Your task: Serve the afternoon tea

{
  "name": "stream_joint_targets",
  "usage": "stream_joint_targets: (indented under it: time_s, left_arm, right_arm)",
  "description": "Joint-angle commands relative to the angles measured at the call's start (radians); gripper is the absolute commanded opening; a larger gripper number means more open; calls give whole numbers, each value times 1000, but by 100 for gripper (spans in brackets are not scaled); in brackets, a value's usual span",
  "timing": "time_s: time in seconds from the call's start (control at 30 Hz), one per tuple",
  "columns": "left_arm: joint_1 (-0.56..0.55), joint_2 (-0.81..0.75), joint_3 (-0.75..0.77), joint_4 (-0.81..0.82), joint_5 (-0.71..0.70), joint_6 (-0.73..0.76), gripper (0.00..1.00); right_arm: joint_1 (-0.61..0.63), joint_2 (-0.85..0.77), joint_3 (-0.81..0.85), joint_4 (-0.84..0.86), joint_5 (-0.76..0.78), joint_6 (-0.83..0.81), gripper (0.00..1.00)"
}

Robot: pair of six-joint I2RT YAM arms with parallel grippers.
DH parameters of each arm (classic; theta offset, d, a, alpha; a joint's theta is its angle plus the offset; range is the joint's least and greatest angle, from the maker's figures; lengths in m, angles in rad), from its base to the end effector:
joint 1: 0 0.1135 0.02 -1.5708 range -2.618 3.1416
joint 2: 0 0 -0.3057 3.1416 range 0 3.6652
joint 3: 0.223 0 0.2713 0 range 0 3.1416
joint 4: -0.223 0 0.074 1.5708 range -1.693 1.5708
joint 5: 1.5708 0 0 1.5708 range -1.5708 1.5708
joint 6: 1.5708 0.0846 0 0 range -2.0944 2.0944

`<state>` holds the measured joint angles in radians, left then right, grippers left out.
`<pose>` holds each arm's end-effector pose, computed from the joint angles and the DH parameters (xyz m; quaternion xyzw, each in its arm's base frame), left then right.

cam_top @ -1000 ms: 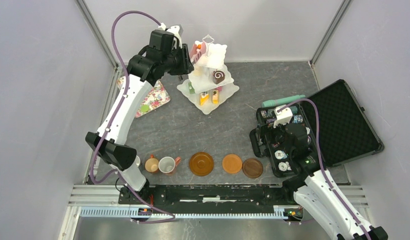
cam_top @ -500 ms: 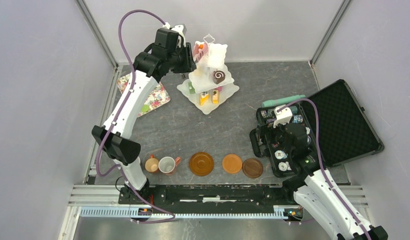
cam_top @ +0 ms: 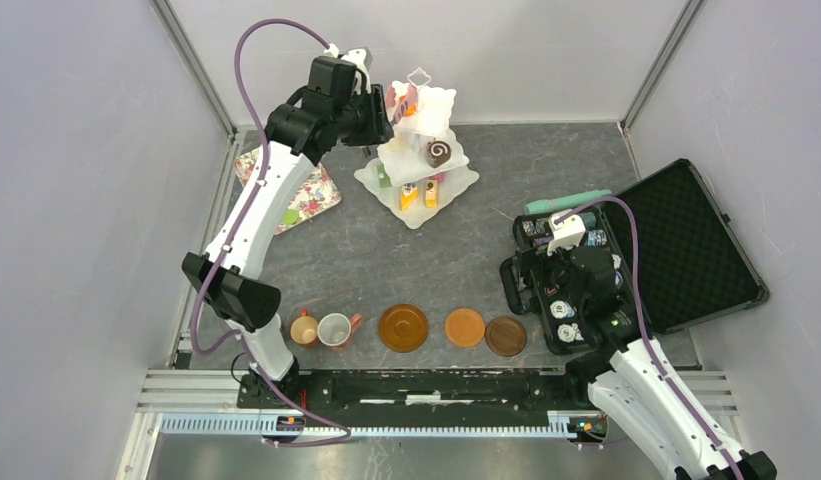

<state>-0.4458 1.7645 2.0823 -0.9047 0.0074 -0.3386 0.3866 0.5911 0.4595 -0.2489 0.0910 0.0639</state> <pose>0.3999 -0.1918 0.4653 0.0490 0.8800 -0.1836 0.4352 0.1726 0.0620 0.2498 -0.1077 0.8206 0.0884 0.5543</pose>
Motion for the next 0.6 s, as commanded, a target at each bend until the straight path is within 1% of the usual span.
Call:
stream_joint_targets:
  time_s: [0.0,0.13,0.3,0.57]
  left_arm:
    - [-5,-70,9,20,-3,44,52]
    - [-6,-90,-7,13,-3,49,52]
    - [-5,-145,-52,13,-48,51,50]
    - [-4,-301,-171,9,-120,68,50]
  right_arm:
    - [8,-2,-2,23,14,7,98]
    - [7,-3,-1,20,12,8,98]
    - [11,-5,-2,21,12,7,98]
    - [12,-3,-1,23,9,7,98]
